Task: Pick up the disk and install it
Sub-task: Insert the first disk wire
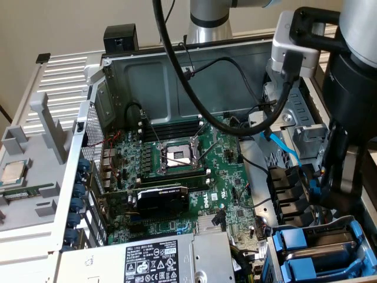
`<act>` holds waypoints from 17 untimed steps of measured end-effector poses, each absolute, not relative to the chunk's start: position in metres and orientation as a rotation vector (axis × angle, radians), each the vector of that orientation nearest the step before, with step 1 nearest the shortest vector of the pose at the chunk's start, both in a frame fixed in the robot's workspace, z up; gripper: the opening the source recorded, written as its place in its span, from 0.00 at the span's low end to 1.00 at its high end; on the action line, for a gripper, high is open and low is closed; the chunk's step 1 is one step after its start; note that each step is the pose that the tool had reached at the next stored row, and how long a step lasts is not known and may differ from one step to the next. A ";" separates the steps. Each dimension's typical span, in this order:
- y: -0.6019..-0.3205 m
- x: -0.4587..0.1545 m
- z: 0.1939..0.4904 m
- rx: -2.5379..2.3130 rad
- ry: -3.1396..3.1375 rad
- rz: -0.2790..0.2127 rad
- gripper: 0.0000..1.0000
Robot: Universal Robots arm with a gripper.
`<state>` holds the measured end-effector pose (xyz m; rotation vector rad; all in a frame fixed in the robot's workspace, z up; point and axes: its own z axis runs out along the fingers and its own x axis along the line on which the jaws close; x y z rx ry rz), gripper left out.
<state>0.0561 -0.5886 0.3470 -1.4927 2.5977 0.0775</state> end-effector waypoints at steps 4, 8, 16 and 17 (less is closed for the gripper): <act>-0.589 0.056 0.347 -1.486 2.601 0.078 0.35; -0.588 0.056 0.347 -1.485 2.601 0.078 0.35; -0.577 0.055 0.347 -1.485 2.601 0.078 0.35; -0.576 0.054 0.347 -1.485 2.601 0.078 0.35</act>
